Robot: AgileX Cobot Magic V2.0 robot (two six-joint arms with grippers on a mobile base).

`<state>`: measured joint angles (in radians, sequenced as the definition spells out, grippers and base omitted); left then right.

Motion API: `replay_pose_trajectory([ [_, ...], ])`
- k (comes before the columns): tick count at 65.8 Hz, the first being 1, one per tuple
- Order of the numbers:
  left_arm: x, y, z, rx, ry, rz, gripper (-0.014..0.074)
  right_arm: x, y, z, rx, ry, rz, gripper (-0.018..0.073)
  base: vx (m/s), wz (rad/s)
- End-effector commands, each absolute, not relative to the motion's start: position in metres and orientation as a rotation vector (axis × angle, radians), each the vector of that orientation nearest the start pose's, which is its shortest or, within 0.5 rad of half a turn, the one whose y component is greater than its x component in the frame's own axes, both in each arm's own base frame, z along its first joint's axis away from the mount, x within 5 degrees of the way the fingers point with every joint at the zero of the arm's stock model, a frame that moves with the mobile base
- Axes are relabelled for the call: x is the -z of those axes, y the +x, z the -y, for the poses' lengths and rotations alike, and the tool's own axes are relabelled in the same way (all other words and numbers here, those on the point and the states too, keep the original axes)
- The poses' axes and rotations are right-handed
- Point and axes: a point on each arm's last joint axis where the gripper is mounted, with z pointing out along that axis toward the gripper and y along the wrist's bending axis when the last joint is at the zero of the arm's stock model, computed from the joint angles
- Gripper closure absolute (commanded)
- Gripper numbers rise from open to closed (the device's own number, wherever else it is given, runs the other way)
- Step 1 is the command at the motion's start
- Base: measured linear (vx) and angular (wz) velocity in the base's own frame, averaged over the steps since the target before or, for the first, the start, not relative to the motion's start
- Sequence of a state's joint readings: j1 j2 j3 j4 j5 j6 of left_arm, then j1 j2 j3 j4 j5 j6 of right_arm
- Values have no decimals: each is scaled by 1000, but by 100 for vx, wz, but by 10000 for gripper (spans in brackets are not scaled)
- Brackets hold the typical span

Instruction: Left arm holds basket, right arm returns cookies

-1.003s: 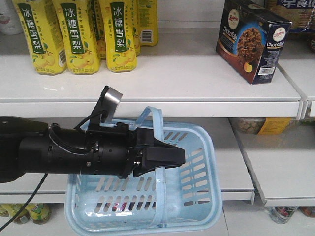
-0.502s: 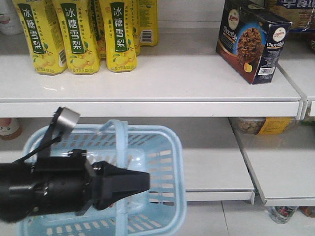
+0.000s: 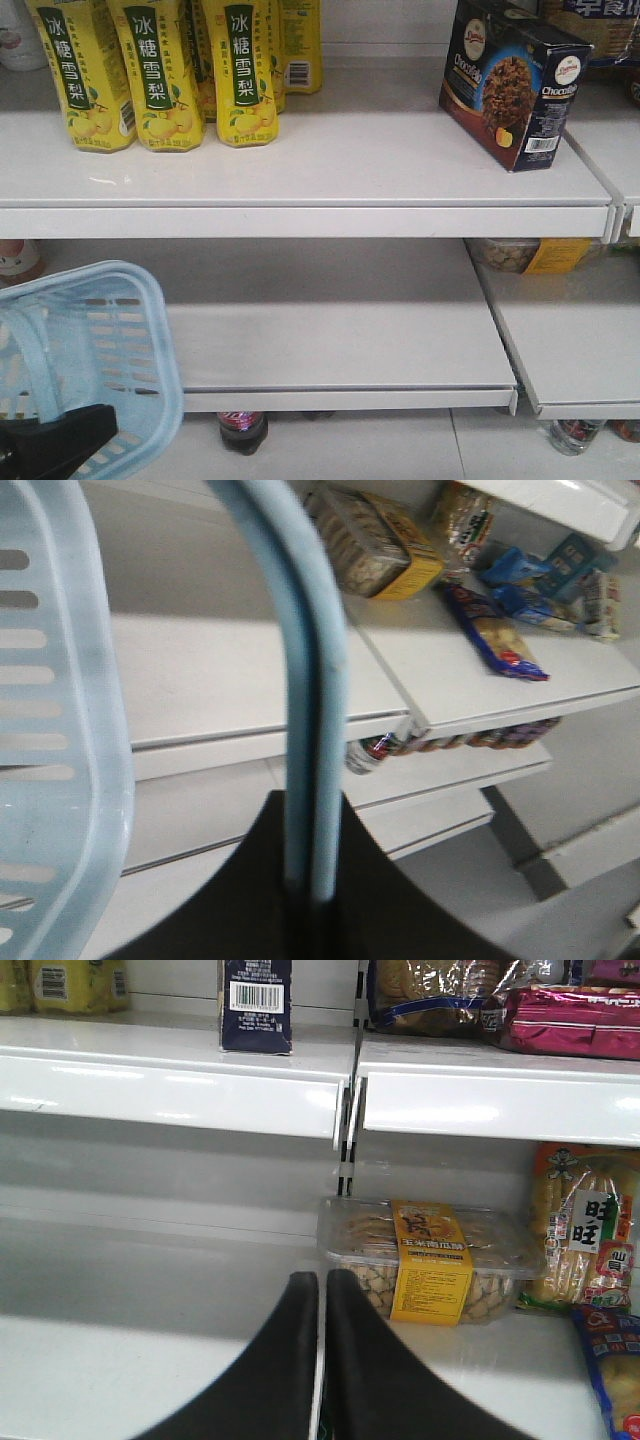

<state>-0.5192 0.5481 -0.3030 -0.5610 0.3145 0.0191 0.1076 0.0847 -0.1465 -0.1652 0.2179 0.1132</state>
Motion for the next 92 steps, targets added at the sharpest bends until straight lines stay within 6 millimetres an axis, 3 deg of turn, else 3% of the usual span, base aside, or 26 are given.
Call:
replay_pose_trajectory([
  [1,-256,89,56,684,146,-1910,599,-253,57,-3,-12,-104,-1548,570,0,0],
  [7,-246,84,47,590,165,-1848,599,-253,57,-3,-12,-104,-1548,570,0,0],
  [36,-197,63,7,323,-176,-1678,599,-253,57,-3,-12,-104,-1548,570,0,0],
  [58,-201,55,-2,57,-95,-1597,599,-253,57,-3,-12,-104,-1548,570,0,0],
  [92,-202,54,3,120,-24,-1588,599,-253,57,-3,-12,-104,-1547,570,0,0],
])
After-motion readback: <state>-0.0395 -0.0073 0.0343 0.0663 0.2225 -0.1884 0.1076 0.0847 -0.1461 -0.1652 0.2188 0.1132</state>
